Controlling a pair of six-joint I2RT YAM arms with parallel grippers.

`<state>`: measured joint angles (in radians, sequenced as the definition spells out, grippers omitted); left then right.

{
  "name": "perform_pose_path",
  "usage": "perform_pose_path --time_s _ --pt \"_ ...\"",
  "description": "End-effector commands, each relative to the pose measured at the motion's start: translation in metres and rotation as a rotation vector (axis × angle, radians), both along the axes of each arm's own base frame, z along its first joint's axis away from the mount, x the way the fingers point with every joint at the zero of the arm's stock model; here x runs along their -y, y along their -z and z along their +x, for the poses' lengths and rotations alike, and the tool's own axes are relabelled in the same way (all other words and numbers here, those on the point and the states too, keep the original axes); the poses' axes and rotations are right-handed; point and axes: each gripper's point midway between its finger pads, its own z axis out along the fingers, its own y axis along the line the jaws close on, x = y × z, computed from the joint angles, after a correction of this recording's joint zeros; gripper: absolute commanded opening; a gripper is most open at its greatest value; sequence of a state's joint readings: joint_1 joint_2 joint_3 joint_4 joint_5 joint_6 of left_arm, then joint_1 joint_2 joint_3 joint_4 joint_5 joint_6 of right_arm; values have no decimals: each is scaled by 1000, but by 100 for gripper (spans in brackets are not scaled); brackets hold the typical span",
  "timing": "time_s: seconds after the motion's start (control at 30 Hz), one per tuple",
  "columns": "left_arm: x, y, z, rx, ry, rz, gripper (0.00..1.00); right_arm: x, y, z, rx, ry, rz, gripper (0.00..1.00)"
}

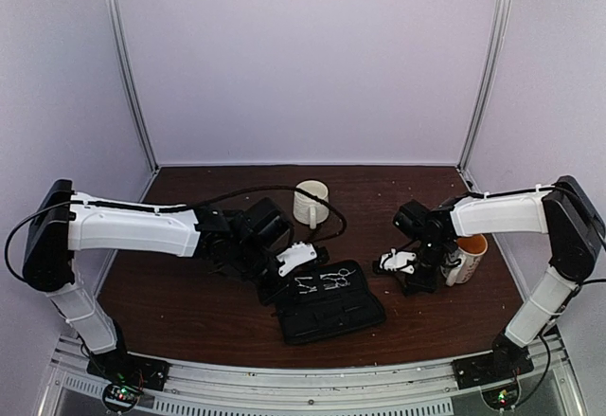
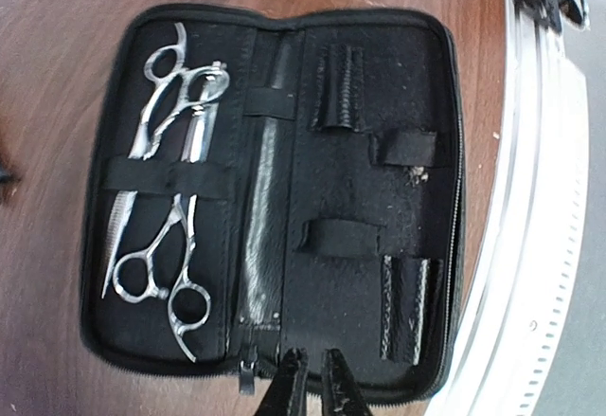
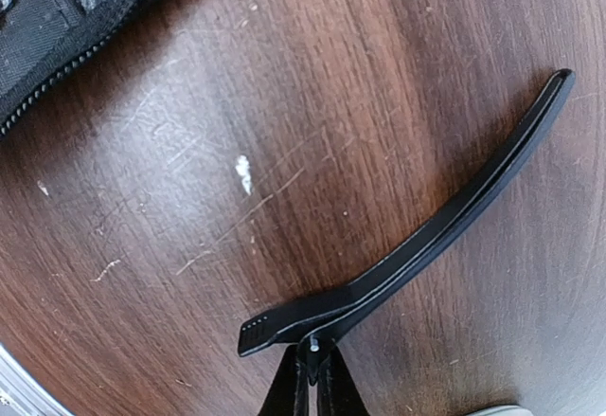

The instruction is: Sort the hair-cutting tools

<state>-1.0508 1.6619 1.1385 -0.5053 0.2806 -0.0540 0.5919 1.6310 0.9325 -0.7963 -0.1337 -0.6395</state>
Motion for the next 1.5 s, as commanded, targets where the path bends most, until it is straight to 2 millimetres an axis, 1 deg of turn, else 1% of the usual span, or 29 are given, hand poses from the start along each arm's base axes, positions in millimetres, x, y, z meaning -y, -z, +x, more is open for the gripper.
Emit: perform_pose_path --time_s 0.0,0.03,0.13,0.27,0.33,0.37,0.47,0.53,0.63,0.73,0.8,0.9,0.97,1.1,1.27,1.37,1.47 --pt "4 4 -20 33 159 57 11 1 -7 0 6 -1 6 0" --pt "4 5 -24 41 184 62 12 2 -11 0 12 -2 5 0" --pt "7 7 -32 41 253 57 11 5 -29 1 51 -22 8 0" --pt "12 4 -42 42 333 46 7 10 -52 -1 100 -42 15 0" --pt "13 7 -46 31 350 56 6 10 -63 -4 106 -52 27 0" --pt "11 14 -46 18 351 83 6 9 -68 -6 106 -60 39 0" --pt "1 42 -47 -25 359 187 6 5 -82 -10 110 -92 78 0" --pt "-3 58 -51 -40 372 221 5 3 -88 -13 119 -134 96 0" --pt "-6 67 -51 -27 366 217 5 3 -95 -21 132 -240 114 0" --pt "-11 71 -46 12 344 228 4 6 -95 -33 119 -354 115 0" --pt "-20 82 -42 29 326 272 4 10 -94 -40 85 -411 87 0" --pt "-39 104 -37 38 293 375 3 12 -95 -50 46 -475 64 0" --pt "-44 111 -34 51 271 395 3 11 -94 -52 53 -527 47 0" --pt "-44 108 -20 119 216 401 3 16 -81 -55 52 -628 -32 0" --pt "-48 102 -5 220 167 389 1 23 -61 -61 40 -804 -130 0" --pt "-48 105 -3 224 169 406 1 22 -53 -59 36 -915 -207 0" --pt "-49 110 -5 208 166 413 1 19 -52 -53 59 -1011 -263 0"
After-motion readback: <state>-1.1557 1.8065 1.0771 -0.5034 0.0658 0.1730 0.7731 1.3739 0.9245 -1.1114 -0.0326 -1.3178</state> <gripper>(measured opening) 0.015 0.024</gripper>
